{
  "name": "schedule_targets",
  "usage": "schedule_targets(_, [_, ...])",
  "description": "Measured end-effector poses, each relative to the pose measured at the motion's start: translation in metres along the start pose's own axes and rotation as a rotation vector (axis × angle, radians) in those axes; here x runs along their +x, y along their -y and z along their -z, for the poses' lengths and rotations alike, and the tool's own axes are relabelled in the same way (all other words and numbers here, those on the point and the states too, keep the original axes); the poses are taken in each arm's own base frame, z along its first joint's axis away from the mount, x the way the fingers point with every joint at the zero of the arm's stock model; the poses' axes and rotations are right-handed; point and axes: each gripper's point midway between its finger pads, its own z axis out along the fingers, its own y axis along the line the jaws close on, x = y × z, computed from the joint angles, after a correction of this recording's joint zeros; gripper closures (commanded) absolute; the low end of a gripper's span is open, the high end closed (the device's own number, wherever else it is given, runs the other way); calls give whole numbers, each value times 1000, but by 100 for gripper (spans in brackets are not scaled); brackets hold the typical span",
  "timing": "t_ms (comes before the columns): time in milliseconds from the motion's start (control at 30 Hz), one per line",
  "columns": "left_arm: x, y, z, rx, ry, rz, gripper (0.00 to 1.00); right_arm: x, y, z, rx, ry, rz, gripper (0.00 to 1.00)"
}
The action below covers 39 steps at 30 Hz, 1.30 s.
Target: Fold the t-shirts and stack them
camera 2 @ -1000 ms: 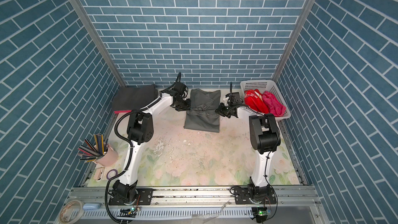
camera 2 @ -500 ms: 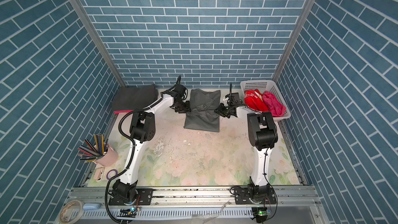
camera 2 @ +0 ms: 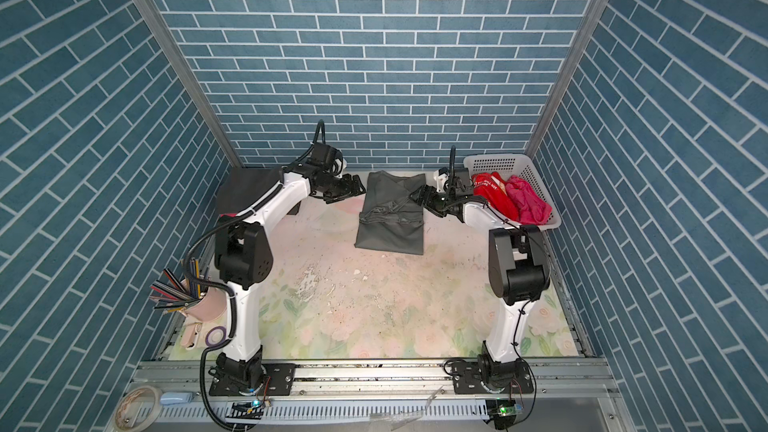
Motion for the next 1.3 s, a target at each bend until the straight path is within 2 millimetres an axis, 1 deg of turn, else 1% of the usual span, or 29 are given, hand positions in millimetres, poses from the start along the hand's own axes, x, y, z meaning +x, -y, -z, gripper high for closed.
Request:
schedule_targets(67, [9, 14, 16, 98, 41, 29, 13, 1, -12, 13, -22, 25, 27, 13])
schedule_targets(100, [18, 20, 22, 163, 57, 59, 13, 6, -17, 16, -33, 30, 33, 13])
schedule_targets(167, [36, 26, 25, 275, 70, 121, 13, 13, -21, 19, -44, 31, 36, 13])
schedule_targets(200, [48, 26, 22, 330, 73, 158, 13, 20, -22, 15, -51, 25, 34, 12])
schedule_targets(267, [70, 20, 8, 392, 50, 226, 13, 36, -21, 6, -61, 0, 25, 10])
schedule_targets(333, [91, 11, -9, 418, 18, 285, 13, 57, -21, -9, -76, -40, 8, 10])
schedule_targets(400, [106, 7, -19, 430, -8, 319, 13, 73, -17, -25, -82, -73, -11, 10])
schedule_targets(433, [111, 8, -22, 443, -12, 325, 13, 82, -14, -33, -85, -90, -18, 10])
schedule_targets(533, [115, 16, -24, 487, -4, 327, 13, 101, -4, -50, -88, -128, -49, 10])
schedule_targets(667, [115, 21, -31, 523, 8, 320, 13, 107, 8, -63, -94, -136, -83, 9])
schedule_targets(767, [121, 16, -42, 514, -4, 325, 13, 110, 15, -71, -102, -139, -95, 9])
schedule_targets(900, [139, -1, -62, 469, -47, 354, 13, 99, 14, -78, -122, -119, -88, 9])
schedule_targets(933, [143, -4, -65, 467, -53, 358, 13, 96, 15, -80, -123, -115, -90, 9])
schedule_targets(1067, [143, -5, -64, 479, -45, 348, 13, 81, 16, -88, -134, -98, -92, 8])
schedule_targets(1133, [143, -5, -64, 479, -43, 340, 13, 67, 16, -93, -139, -80, -89, 8])
schedule_targets(1233, [143, -5, -65, 481, -45, 329, 13, 39, 17, -102, -145, -48, -86, 8])
schedule_targets(1300, [144, -5, -65, 485, -47, 327, 13, 12, 18, -110, -158, -19, -79, 7])
